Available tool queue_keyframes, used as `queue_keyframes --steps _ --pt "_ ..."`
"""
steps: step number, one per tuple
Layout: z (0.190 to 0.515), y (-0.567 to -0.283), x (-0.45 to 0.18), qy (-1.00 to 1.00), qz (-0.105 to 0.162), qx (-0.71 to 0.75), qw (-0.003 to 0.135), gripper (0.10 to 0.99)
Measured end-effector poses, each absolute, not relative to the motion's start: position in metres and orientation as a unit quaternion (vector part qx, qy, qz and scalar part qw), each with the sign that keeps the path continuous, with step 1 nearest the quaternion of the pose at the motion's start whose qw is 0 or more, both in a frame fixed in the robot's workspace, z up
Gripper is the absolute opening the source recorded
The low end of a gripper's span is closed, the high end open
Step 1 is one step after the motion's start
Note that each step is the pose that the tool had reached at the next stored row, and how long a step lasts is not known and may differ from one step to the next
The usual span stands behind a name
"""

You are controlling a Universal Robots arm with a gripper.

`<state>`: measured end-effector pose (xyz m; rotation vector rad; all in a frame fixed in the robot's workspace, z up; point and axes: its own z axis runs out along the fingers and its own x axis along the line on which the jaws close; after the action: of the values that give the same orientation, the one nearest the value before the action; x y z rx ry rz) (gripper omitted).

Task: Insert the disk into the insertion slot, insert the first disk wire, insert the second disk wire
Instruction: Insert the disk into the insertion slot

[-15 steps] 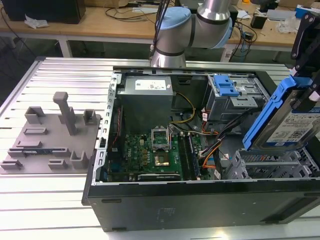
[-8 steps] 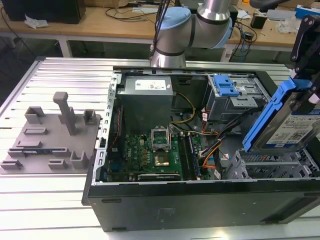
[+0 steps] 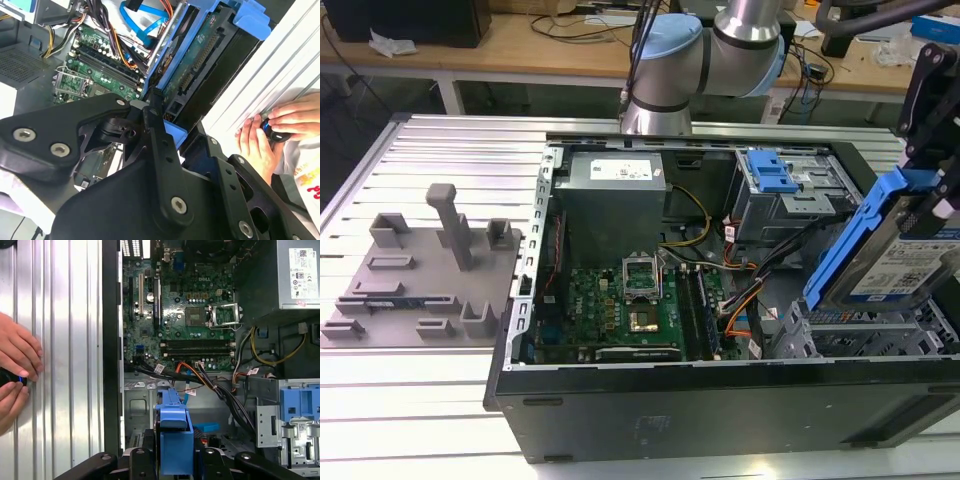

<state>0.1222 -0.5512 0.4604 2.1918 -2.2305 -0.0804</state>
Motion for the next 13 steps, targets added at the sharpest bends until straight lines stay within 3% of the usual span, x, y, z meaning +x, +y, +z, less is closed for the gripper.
queue_keyframes --steps 13 --pt "0.448 -0.552 0.123 -0.713 -0.027 0.701 0.008 0.369"
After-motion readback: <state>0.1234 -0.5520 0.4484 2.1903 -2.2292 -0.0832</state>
